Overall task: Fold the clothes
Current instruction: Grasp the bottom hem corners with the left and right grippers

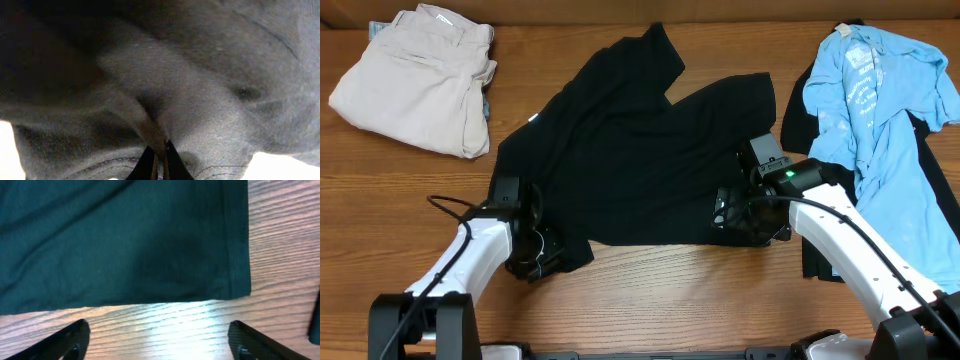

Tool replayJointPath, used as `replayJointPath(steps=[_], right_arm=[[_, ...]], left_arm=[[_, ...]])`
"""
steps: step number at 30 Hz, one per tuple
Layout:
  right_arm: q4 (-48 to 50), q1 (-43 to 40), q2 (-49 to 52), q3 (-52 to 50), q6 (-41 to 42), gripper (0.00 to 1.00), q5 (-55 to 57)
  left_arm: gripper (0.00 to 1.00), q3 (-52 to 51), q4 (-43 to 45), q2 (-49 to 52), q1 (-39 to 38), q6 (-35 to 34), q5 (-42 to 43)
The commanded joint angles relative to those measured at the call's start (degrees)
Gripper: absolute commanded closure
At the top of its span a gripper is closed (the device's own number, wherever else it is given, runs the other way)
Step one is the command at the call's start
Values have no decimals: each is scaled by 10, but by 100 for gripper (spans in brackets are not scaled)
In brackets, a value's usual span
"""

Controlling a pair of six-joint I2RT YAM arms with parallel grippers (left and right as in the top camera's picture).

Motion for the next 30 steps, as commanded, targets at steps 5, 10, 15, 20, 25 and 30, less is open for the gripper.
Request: replayJointPath(steps=[5, 10, 15, 20, 25, 30], right_arm=[[25, -3, 2, -43, 18, 14, -16], [66, -19, 3, -76, 18, 21, -3], [123, -44, 3, -122, 18, 25, 23], [155, -65, 3, -152, 18, 26, 23], [177, -65, 3, -176, 19, 32, 23], [209, -65, 11, -202, 36, 39, 23]], left_arm=[[96, 71, -67, 23, -4, 83, -27], [96, 165, -146, 23, -4, 119, -70], [96, 258, -212, 23, -4, 143, -116], [96, 309, -231, 23, -4, 163, -115], [96, 315, -229, 23, -4, 169, -116], [96, 315, -229, 23, -4, 169, -116]])
